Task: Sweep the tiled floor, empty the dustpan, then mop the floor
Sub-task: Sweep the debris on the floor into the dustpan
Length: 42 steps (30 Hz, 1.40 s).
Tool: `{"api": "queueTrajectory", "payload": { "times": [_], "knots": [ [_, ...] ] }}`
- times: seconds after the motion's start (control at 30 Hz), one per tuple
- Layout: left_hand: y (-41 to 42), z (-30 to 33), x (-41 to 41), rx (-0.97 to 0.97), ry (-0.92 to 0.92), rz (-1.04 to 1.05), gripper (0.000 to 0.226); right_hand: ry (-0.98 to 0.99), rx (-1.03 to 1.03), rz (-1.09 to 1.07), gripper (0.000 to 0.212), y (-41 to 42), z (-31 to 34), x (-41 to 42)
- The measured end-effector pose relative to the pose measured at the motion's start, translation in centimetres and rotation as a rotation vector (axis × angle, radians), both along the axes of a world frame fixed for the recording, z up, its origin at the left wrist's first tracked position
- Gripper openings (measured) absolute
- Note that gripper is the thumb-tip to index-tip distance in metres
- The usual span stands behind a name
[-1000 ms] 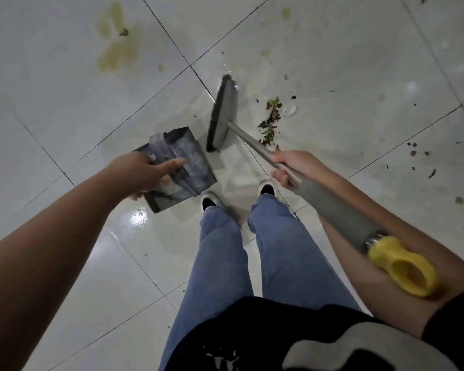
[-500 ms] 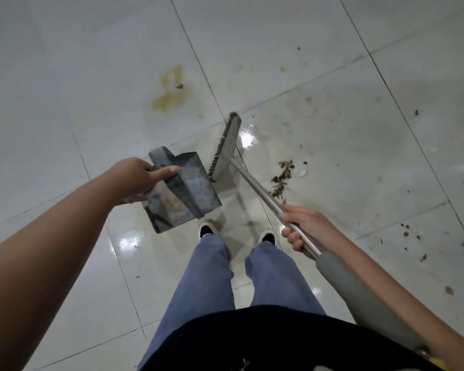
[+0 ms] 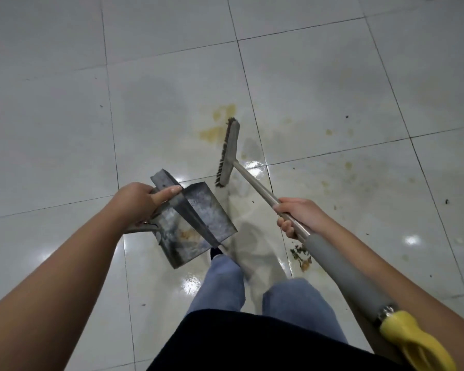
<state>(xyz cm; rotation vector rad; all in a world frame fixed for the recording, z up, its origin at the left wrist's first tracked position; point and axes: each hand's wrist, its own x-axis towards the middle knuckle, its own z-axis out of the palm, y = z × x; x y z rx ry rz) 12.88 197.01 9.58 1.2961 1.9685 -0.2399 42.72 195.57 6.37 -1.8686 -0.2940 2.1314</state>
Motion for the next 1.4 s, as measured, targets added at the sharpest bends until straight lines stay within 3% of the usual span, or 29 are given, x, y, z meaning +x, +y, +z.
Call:
{"api": "queueTrajectory", "payload": {
  "times": [0.03, 0.3, 0.53, 0.67, 0.77, 1.0, 1.2, 1.4],
  "knots": [
    [1.0, -0.1, -0.8, -0.007, 0.001, 0.001, 0.063, 0.004, -0.005, 0.004, 0.012, 1.2, -0.3, -1.0],
    [9.3, -2.5, -4.4, -0.058, 0.032, 0.041, 0.063, 0.021, -0.044, 0.056, 0.027, 11.1, -3.7, -5.4],
    [17.6, -5.6, -4.7, -0.102, 0.056, -0.029, 0.069, 0.037, -0.102, 0.033, 0.025, 22.8, -9.6, -7.8],
    [22.7, -7.1, -4.6, -0.087, 0.051, -0.063, 0.073, 0.184, -0.275, -0.128, 0.026, 27.6, -10.9, -5.7],
    [25.7, -7.3, -4.2, -0.103, 0.023, -0.11, 0.073, 0.184, -0.358, -0.284, 0.026, 27.3, -10.1, -3.0],
    [31.3, -6.9, -3.1, -0.189, 0.006, -0.282, 0.075, -0.039, -0.405, -0.532, 0.021, 19.5, -5.4, 1.8],
    [34.1, -6.9, -1.7, -0.233, 0.027, -0.447, 0.08, 0.011, -0.34, -0.485, 0.022, 20.1, -3.2, 0.8],
    [36.0, -6.6, 2.2, -0.232, 0.096, -0.597, 0.081, 0.113, -0.27, -0.462, 0.02, 24.3, -5.8, -1.4]
  ]
}}
